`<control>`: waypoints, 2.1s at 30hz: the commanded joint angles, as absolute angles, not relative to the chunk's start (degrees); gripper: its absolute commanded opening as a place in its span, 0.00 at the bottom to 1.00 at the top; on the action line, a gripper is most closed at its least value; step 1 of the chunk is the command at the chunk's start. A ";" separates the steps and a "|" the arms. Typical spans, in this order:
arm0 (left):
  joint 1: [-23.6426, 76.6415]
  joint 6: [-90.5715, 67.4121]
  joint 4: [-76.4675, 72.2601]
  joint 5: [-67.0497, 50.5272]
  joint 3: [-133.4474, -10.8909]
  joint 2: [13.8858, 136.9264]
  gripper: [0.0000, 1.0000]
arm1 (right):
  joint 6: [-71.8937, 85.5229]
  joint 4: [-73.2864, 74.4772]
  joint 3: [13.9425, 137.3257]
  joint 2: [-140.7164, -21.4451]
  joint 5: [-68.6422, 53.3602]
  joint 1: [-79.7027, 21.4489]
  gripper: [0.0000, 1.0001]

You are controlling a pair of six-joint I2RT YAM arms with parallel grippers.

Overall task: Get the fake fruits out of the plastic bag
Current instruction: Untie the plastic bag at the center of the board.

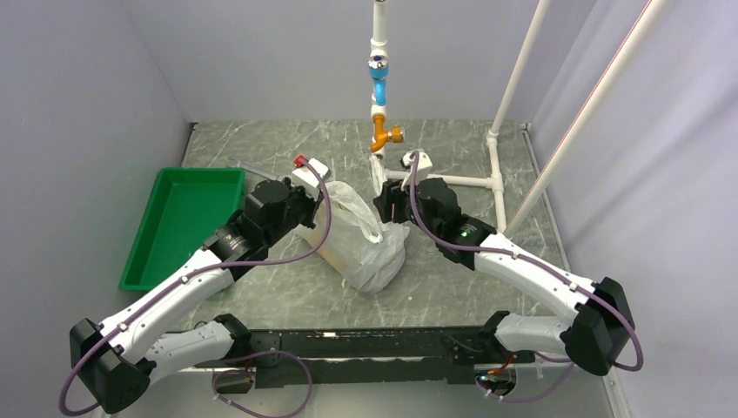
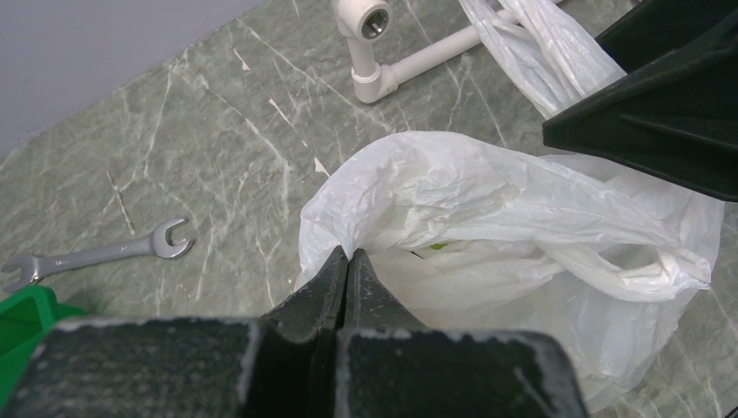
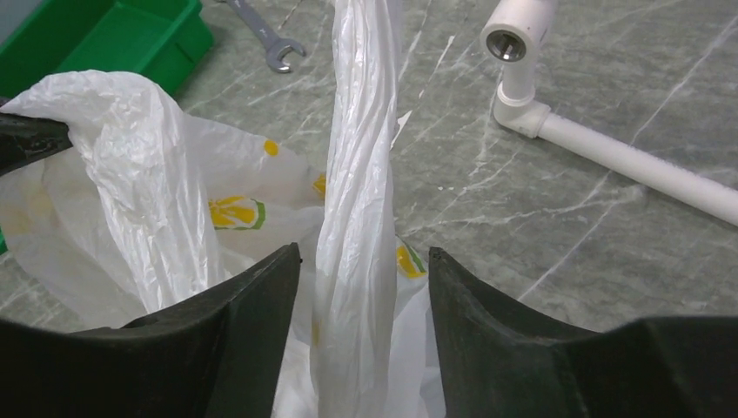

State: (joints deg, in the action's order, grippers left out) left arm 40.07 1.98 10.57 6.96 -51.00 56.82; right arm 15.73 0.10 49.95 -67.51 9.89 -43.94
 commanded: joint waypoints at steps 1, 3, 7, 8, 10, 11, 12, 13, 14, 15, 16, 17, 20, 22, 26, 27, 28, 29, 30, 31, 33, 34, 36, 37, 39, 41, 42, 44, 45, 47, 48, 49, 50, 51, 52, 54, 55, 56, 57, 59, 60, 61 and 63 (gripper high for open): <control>39.98 2.65 7.39 5.74 -50.95 55.17 0.00 | 16.28 -1.51 51.18 -69.76 7.86 -43.60 0.55; 39.91 2.96 6.86 5.64 -50.56 55.02 0.03 | 15.52 -2.26 50.22 -69.79 7.01 -43.69 0.48; 39.96 3.46 7.05 5.33 -50.71 55.50 0.38 | 13.74 -3.52 49.49 -68.56 5.80 -43.67 0.23; 39.97 3.69 7.12 5.36 -50.76 55.61 0.45 | 13.30 -3.31 49.94 -68.28 5.09 -43.66 0.16; 39.97 4.02 7.54 5.76 -51.20 55.51 0.58 | 12.38 -3.72 50.66 -68.03 2.99 -43.65 0.05; 39.99 4.04 7.75 6.15 -51.29 55.31 0.63 | 11.93 -3.96 51.12 -68.15 1.86 -43.64 0.01; 39.92 3.98 7.82 6.38 -51.28 54.76 0.66 | 11.60 -4.16 51.75 -68.48 0.81 -43.63 0.00; 39.98 4.07 7.33 6.50 -50.85 54.00 0.69 | 11.46 -3.95 52.66 -68.96 0.33 -43.68 0.00; 39.99 4.32 6.39 6.44 -50.16 52.94 0.73 | 11.30 -3.58 53.71 -69.57 -1.96 -43.68 0.00; 40.03 4.55 5.20 6.09 -49.26 51.81 0.76 | 11.29 -3.26 54.72 -70.18 -3.46 -43.68 0.00; 40.06 4.90 3.84 5.56 -48.33 50.65 0.79 | 11.47 -3.43 55.42 -70.78 -4.95 -43.68 0.00; 40.03 5.18 2.75 4.96 -47.42 49.52 0.88 | 11.68 -3.96 55.87 -71.26 -6.40 -43.68 0.00; 40.13 6.13 0.93 3.22 -45.99 47.00 0.94 | 12.84 -5.75 56.94 -72.78 -9.61 -43.79 0.00; 40.12 7.40 0.46 2.42 -45.41 46.28 0.97 | 13.32 -5.14 58.76 -74.33 -11.40 -43.86 0.00; 40.10 9.31 3.35 -1.88 -47.36 49.17 1.00 | 13.71 -5.93 60.21 -75.59 -12.82 -43.84 0.00; 40.08 9.37 4.22 -3.39 -47.91 50.50 0.99 | 13.81 -6.08 60.44 -75.64 -12.79 -43.86 0.00; 40.13 9.26 4.76 -4.71 -48.49 52.16 0.99 | 13.88 -5.80 60.79 -75.71 -12.83 -43.84 0.00; 40.12 9.24 5.77 -5.49 -49.40 54.11 0.99 | 13.77 -5.42 61.10 -75.63 -12.91 -43.87 0.00; 40.15 9.12 7.39 -6.03 -50.82 56.48 0.99 | 13.55 -5.17 61.19 -75.52 -12.87 -43.85 0.00; 40.14 8.93 9.78 -6.14 -52.58 58.66 0.97 | 13.25 -5.06 61.06 -75.15 -12.49 -43.83 0.00; 40.13 9.24 13.57 -5.68 -55.23 62.43 0.88 | 12.36 -4.80 60.61 -74.41 -11.07 -43.82 0.00; 40.13 9.37 14.88 -4.95 -56.18 64.02 0.84 | 11.80 -4.33 60.42 -74.18 -10.12 -43.81 0.00; 40.12 9.48 16.18 -4.16 -57.20 66.53 0.80 | 11.20 -3.20 60.27 -73.32 -8.59 -43.84 0.00; 40.12 9.61 16.43 -4.32 -57.48 67.70 0.78 | 11.01 -3.16 59.87 -72.67 -8.14 -43.85 0.00; 40.10 10.00 17.06 -5.23 -58.31 69.60 0.66 | 10.83 -4.31 58.52 -71.47 -8.07 -43.80 0.00; 40.12 9.66 18.50 -4.27 -59.84 71.07 0.38 | 10.81 -4.63 57.71 -70.93 -8.00 -43.86 0.00; 40.05 9.39 18.66 -3.50 -59.98 71.25 0.25 | 10.82 -4.29 57.66 -70.78 -7.59 -43.86 0.00; 40.08 9.19 17.85 -1.26 -59.29 70.27 0.13 | 10.86 -3.42 57.45 -70.77 -6.51 -43.81 0.00; 40.08 8.98 17.37 -0.33 -58.88 69.37 0.01 | 10.63 -3.69 56.84 -70.45 -5.90 -43.81 0.00; 40.08 8.57 15.97 2.14 -57.80 66.84 0.00 | 10.63 -4.46 55.42 -69.90 -4.04 -43.86 0.00; 40.03 8.41 14.74 2.82 -56.70 65.12 0.00 | 10.84 -4.26 55.23 -69.77 -3.23 -43.79 0.00; 39.94 8.09 13.31 4.04 -55.50 63.23 0.00 | 11.19 -3.75 55.16 -69.75 -1.84 -43.73 0.00; 39.85 7.65 11.57 5.65 -54.19 61.42 0.00 | 11.55 -3.43 54.96 -69.65 -0.29 -43.69 0.00; 39.52 7.12 9.98 6.87 -52.93 59.58 0.00 | 11.92 -3.41 54.63 -69.68 1.08 -43.57 0.00; 39.10 6.17 8.86 8.19 -52.00 58.04 0.00 | 12.08 -3.68 54.19 -69.85 2.16 -43.27 0.00; 37.80 3.97 7.50 9.98 -50.91 55.19 0.00 | 12.84 -4.26 53.67 -70.56 3.21 -42.53 0.00; 36.94 2.85 6.76 10.71 -50.36 54.03 0.00 | 13.45 -4.26 53.97 -71.19 3.27 -41.74 0.00; 36.06 1.84 5.77 11.20 -49.70 52.94 0.00 | 14.24 -4.04 54.56 -71.93 2.92 -40.88 0.00; 35.14 0.72 4.92 11.42 -49.14 52.11 0.00 | 15.19 -3.90 55.34 -72.51 2.65 -39.88 0.00; 32.55 -2.64 4.24 10.70 -48.53 51.13 0.00 | 16.42 -4.48 56.62 -73.45 1.49 -38.00 0.00; 31.25 -3.98 4.10 9.41 -48.52 50.85 0.00 | 16.77 -5.05 56.89 -73.66 1.17 -37.23 0.00; 29.79 -5.06 3.76 7.75 -48.41 50.58 0.00 | 17.05 -5.39 57.83 -73.79 1.38 -36.65 0.00; 27.27 -6.94 2.40 3.39 -47.95 50.14 0.00 | 17.05 -5.02 60.34 -73.90 1.74 -35.61 0.00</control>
